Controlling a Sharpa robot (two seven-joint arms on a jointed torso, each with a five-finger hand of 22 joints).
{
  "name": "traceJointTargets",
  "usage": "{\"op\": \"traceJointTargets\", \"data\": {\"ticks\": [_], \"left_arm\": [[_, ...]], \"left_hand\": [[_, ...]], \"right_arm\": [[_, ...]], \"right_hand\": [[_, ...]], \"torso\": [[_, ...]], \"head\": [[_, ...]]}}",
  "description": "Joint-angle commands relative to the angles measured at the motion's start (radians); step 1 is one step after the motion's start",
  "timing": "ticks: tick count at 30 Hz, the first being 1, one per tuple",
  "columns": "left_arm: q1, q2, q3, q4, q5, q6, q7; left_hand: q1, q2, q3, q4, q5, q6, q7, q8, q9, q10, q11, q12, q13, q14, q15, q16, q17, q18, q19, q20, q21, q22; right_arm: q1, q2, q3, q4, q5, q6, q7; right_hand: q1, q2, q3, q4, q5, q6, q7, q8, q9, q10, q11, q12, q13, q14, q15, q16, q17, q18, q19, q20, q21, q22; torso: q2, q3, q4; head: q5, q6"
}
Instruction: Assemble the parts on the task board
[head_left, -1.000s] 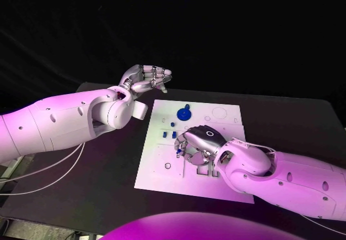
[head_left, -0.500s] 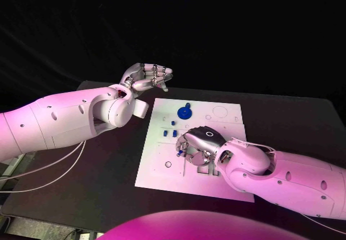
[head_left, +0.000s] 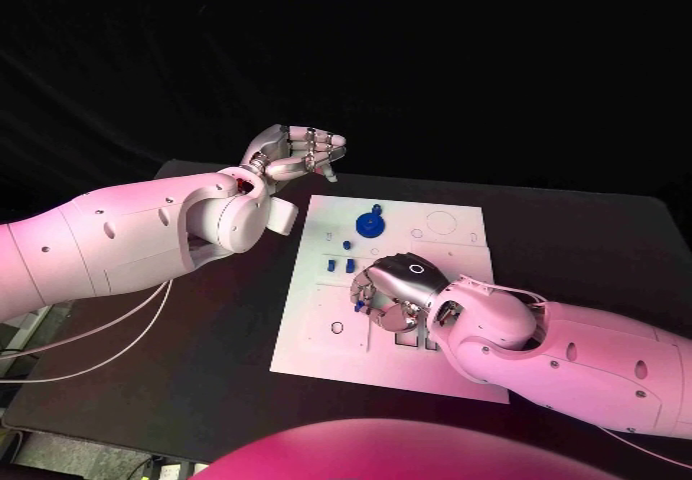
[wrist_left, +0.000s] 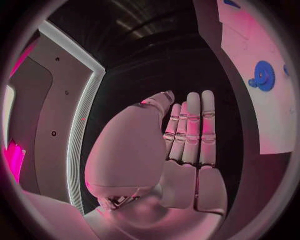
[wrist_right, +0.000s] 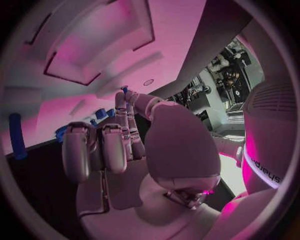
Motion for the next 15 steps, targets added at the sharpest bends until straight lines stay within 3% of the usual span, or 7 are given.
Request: {"op": "traceJointTargets", "data": {"ticks": [1, 15], "left_arm": [[0.001, 0.003, 0.001, 0.001, 0.005, 0.016, 0.002], [0.001, 0.005, 0.001, -0.001, 0.005, 0.016, 0.001]], "left_hand": [[-0.004, -0.007, 0.006, 0.002, 0.005, -0.004, 0.005, 0.004, -0.001, -0.006, -0.001, 0.001, -0.001, -0.005, 0.002, -0.004, -0.001, 0.009, -0.006, -0.001, 0.006, 0.001], [-0.005, -0.007, 0.008, 0.001, 0.005, -0.005, 0.005, 0.004, -0.001, -0.008, 0.0, 0.002, -0.001, -0.006, 0.002, -0.004, -0.001, 0.009, -0.007, 0.0, 0.007, 0.002]], "right_arm": [[-0.003, 0.002, 0.0, -0.002, -0.017, 0.008, 0.002], [-0.004, 0.016, -0.003, -0.017, -0.037, 0.07, -0.024]], "right_hand": [[-0.013, 0.0, -0.003, 0.001, 0.007, 0.009, 0.0, 0.003, 0.01, -0.004, 0.004, -0.004, 0.0, 0.058, -0.006, 0.001, 0.017, -0.012, 0.044, -0.005, -0.006, 0.2], [-0.021, -0.003, -0.007, 0.002, 0.01, 0.003, 0.002, 0.0, 0.01, -0.007, 0.006, -0.01, 0.0, 0.057, -0.004, -0.001, 0.014, -0.01, 0.04, -0.004, -0.016, 0.196]], "torso": [[0.001, -0.0008, 0.0009], [-0.001, -0.0002, 0.0002]], "head": [[-0.001, -0.001], [-0.005, -0.004]]}}
